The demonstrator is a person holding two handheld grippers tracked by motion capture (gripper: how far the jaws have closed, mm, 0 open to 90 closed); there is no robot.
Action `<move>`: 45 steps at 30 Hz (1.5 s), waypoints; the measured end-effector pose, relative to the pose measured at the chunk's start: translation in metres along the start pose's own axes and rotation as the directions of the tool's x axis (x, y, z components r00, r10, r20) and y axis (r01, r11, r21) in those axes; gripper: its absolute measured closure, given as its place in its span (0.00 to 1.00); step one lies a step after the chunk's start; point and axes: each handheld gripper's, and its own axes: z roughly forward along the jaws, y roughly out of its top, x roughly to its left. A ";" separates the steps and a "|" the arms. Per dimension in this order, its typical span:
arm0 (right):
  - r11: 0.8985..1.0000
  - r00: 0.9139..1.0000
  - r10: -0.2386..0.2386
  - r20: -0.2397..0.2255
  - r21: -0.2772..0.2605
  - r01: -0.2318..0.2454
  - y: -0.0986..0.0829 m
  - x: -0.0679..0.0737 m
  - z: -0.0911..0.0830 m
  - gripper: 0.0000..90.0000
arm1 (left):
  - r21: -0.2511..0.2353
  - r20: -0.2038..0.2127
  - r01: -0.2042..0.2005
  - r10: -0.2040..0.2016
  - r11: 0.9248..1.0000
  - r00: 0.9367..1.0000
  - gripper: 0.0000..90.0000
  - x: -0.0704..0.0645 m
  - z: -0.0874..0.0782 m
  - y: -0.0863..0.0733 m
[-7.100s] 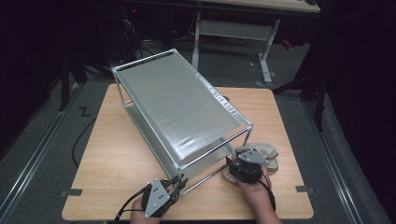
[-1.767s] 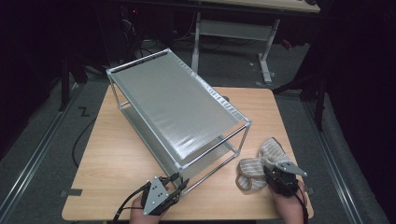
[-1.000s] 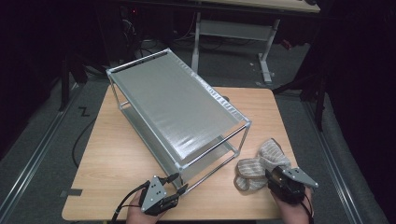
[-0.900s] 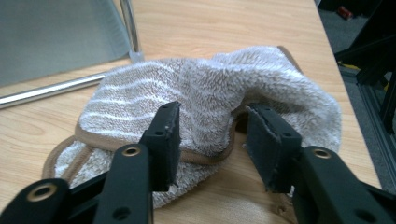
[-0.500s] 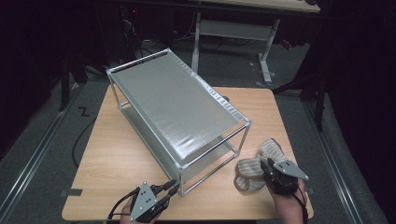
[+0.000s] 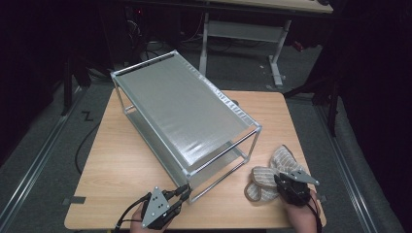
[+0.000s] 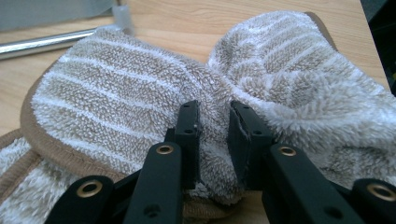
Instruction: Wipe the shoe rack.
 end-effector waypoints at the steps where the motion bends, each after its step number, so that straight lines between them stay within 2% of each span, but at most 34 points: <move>1: 1.000 1.000 -0.007 0.000 -0.001 0.007 -0.001 0.000 -0.001 0.82 | 0.002 0.001 -0.006 0.006 1.000 1.000 0.88 0.000 0.001 0.000; 10: 1.000 1.000 -0.014 -0.010 -0.009 0.014 -0.001 0.005 -0.006 0.82 | 0.009 0.017 -0.029 0.029 1.000 0.999 0.88 -0.009 0.022 0.007; 18: 1.000 1.000 -0.011 -0.011 -0.026 0.011 0.000 0.007 -0.007 0.79 | 0.008 0.031 -0.017 0.017 1.000 0.999 0.88 -0.015 0.047 0.014; 26: 0.998 1.000 -0.012 -0.008 -0.064 0.011 0.003 0.008 -0.012 0.73 | 0.011 0.047 -0.003 0.002 1.000 0.999 0.88 -0.019 0.069 0.021; 32: 0.995 1.000 -0.005 -0.026 -0.098 0.002 0.006 0.014 -0.018 0.71 | 0.012 0.043 -0.016 0.016 1.000 0.999 0.88 -0.021 0.082 0.025; 39: 0.991 0.999 -0.020 -0.034 -0.134 0.015 0.010 0.022 -0.023 0.69 | 0.008 0.041 -0.016 0.015 1.000 0.999 0.88 -0.022 0.088 0.026; 45: 0.985 0.999 -0.030 -0.030 -0.172 0.025 0.013 0.030 -0.030 0.65 | -0.005 0.035 -0.015 0.015 1.000 0.999 0.82 -0.016 0.074 0.022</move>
